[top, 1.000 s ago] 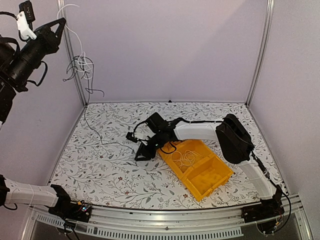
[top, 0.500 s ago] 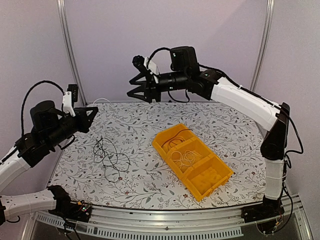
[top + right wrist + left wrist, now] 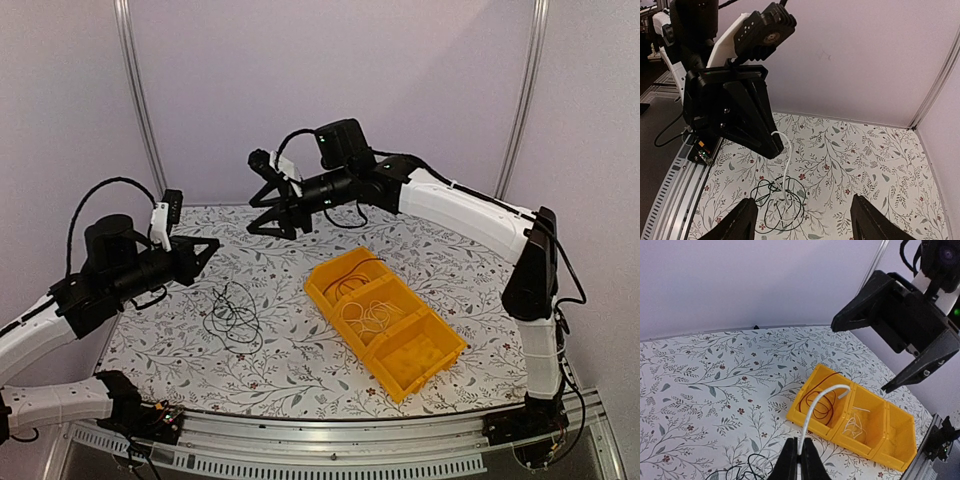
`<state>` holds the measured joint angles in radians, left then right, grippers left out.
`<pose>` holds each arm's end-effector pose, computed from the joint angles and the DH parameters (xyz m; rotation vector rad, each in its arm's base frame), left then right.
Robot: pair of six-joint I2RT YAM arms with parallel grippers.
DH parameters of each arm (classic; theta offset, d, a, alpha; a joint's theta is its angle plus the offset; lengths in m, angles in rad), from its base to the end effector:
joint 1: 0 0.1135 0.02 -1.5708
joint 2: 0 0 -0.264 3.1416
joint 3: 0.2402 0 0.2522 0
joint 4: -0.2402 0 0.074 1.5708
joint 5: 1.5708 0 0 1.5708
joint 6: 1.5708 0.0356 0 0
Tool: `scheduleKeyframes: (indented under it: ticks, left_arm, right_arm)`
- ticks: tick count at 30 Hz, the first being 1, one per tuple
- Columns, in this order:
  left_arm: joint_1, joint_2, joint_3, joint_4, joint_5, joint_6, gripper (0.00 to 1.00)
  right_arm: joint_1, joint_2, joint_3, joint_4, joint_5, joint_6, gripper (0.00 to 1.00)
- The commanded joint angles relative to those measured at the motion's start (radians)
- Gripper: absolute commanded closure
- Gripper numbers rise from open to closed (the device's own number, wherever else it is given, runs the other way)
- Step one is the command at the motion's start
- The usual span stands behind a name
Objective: Untangle the cables
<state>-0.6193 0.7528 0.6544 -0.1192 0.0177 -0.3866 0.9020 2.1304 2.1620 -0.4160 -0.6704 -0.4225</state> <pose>0.1495 -0.1073 0.3060 0.2277 1.8352 -0.7301 0.2911 0.4041 0.3667 -1.5504 1.2483 0.9659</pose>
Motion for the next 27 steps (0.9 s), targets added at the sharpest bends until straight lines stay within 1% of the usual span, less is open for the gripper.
scheduleKeyframes:
  ticks: [1,11,14,16,17,20,22,23,25,26,27]
  left_arm:
    - [0.004,0.029,0.012,0.036,0.066,-0.003,1.00]
    - [-0.006,0.052,0.021,0.054,0.096,-0.002,1.00]
    - [-0.012,0.062,0.022,0.062,0.096,-0.005,1.00]
    - [-0.018,0.072,0.022,0.064,0.096,-0.002,1.00]
    - [-0.022,0.077,0.021,0.067,0.096,0.001,1.00]
    - [-0.030,0.087,0.008,0.090,0.093,0.000,1.00]
    - [-0.030,0.096,-0.008,0.103,0.088,0.000,0.99]
    - [-0.032,0.102,-0.018,0.130,0.081,0.000,0.93]
    - [-0.031,0.113,-0.055,0.180,0.046,-0.009,0.76]
    - [-0.032,0.117,-0.084,0.216,0.027,-0.014,0.71]
    - [-0.030,0.123,-0.133,0.268,0.002,-0.017,0.68]
  right_arm:
    - [0.023,0.024,0.013,-0.036,-0.053,0.030,0.34]
    - [0.041,0.046,-0.004,-0.027,-0.070,0.033,0.46]
    - [0.043,0.059,-0.004,-0.017,-0.063,0.043,0.54]
    - [0.049,0.067,-0.003,-0.004,-0.051,0.050,0.63]
    - [0.052,0.070,-0.001,0.000,-0.045,0.052,0.70]
    - [0.060,0.081,0.009,0.002,-0.035,0.054,1.00]
    - [0.061,0.080,0.010,0.005,-0.031,0.062,1.00]
    - [0.062,0.075,0.009,0.005,-0.030,0.066,1.00]
    - [0.062,0.061,0.005,0.005,-0.026,0.067,1.00]
    - [0.061,0.054,0.002,0.006,-0.023,0.068,1.00]
    - [0.062,0.045,0.000,0.006,-0.021,0.068,1.00]
